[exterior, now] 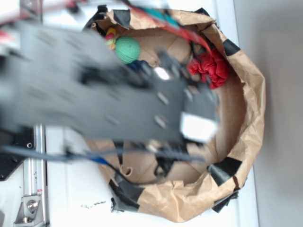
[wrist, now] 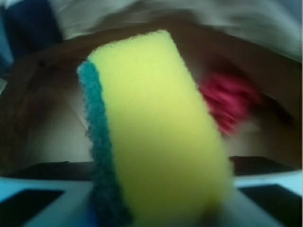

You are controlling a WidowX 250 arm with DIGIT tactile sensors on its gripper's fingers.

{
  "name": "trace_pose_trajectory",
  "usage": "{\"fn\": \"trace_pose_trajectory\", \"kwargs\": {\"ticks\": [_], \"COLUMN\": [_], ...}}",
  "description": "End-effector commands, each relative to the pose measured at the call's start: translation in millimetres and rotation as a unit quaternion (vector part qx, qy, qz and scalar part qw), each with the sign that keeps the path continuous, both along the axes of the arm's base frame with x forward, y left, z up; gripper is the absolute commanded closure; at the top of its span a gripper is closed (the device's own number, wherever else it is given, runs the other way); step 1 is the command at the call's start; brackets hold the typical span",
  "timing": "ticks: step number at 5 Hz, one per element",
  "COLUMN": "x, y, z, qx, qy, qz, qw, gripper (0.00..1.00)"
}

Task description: Grab the green sponge.

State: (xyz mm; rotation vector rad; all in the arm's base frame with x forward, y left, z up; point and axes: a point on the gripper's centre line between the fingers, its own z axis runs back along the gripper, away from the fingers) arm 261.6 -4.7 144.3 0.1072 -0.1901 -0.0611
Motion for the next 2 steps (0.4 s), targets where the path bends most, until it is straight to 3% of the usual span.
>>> {"fn": "trace_pose_trajectory", "kwargs": {"ticks": [1, 2], "x": [-10.6, -6.6], "y": [1.3, -0.1], "z": [55.1, 50.3], "qx": [-0.073, -0.044], "qy": [-0.090, -0.083], "qz": [0.120, 0.127], "qw": [0.986, 0.987], "gripper": [1.00, 1.00]}}
